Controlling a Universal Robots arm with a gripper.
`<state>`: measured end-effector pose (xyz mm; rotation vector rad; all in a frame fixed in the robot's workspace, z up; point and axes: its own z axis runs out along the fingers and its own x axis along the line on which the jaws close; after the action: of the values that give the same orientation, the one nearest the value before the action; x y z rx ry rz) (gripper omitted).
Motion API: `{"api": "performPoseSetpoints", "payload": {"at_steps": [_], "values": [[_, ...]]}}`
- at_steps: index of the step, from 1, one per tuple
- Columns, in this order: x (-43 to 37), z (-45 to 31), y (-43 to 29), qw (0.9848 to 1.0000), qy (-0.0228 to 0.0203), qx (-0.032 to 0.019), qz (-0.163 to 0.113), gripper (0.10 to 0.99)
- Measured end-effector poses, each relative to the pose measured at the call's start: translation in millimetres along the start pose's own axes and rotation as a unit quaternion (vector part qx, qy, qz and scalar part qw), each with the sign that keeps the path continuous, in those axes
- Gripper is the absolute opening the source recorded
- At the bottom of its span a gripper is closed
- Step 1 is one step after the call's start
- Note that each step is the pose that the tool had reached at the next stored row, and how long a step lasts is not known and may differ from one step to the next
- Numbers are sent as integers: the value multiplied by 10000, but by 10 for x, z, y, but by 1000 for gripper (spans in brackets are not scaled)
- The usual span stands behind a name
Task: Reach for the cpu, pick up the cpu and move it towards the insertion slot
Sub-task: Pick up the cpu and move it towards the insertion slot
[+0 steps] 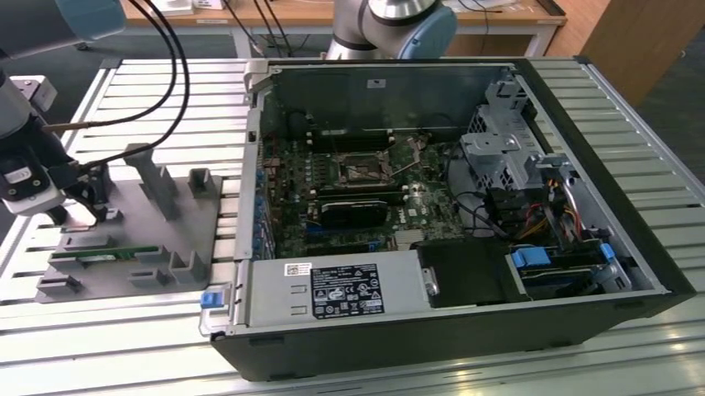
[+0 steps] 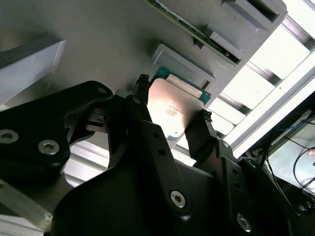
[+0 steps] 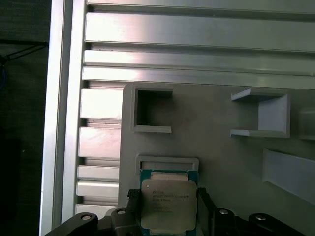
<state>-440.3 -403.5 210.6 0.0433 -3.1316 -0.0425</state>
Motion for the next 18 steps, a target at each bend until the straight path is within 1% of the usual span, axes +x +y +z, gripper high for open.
{"api": "performPoseSetpoints", "payload": {"at_steps": [9, 18], "values": [[0, -78, 2, 10000, 0, 0, 0, 545], [1, -122, 4, 10000, -1, 0, 0, 545]]}}
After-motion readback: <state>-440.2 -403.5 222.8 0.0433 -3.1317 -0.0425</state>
